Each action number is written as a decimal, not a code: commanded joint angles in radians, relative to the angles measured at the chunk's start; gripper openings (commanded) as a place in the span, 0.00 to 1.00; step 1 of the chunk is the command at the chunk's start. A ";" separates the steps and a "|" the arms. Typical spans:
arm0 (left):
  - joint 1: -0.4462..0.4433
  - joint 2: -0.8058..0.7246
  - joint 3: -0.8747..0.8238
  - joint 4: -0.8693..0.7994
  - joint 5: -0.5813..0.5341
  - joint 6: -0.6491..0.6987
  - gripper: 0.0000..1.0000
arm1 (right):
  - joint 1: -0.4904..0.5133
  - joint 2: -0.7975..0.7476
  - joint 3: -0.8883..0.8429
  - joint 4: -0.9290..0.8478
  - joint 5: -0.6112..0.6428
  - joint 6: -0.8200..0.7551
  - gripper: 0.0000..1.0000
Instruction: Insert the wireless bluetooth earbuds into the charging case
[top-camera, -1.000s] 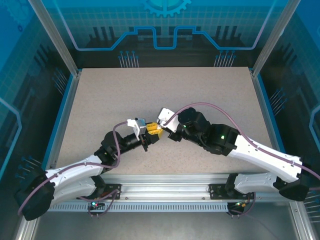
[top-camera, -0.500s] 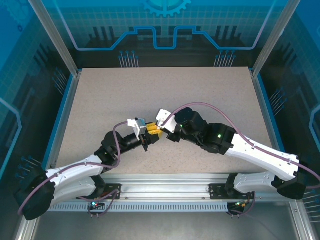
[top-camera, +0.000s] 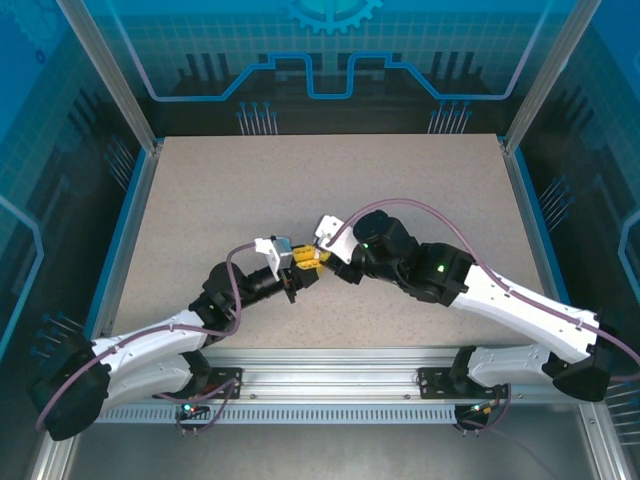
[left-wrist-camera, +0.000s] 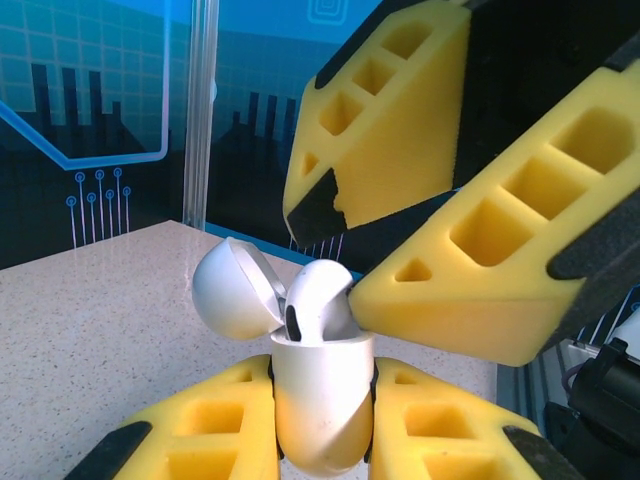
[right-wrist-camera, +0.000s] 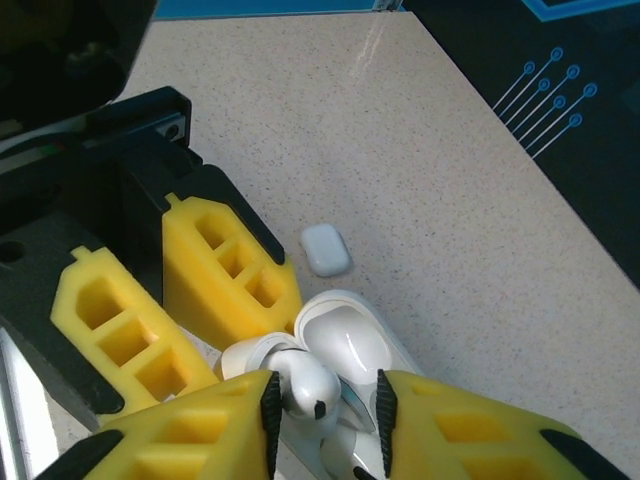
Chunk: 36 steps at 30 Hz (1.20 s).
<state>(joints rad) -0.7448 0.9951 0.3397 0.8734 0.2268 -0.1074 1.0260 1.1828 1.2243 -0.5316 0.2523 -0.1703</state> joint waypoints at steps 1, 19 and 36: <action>0.007 -0.019 0.013 0.065 0.015 -0.018 0.00 | -0.022 -0.051 0.020 -0.018 -0.064 0.036 0.42; 0.006 -0.023 0.016 0.113 0.043 -0.059 0.00 | -0.485 -0.130 -0.118 0.103 -0.865 0.459 1.00; 0.007 0.002 0.027 0.120 0.043 -0.063 0.00 | -0.415 0.026 -0.064 0.157 -1.052 0.502 0.90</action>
<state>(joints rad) -0.7452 0.9962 0.3397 0.9340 0.2527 -0.1593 0.6003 1.2018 1.1149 -0.3912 -0.7319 0.3264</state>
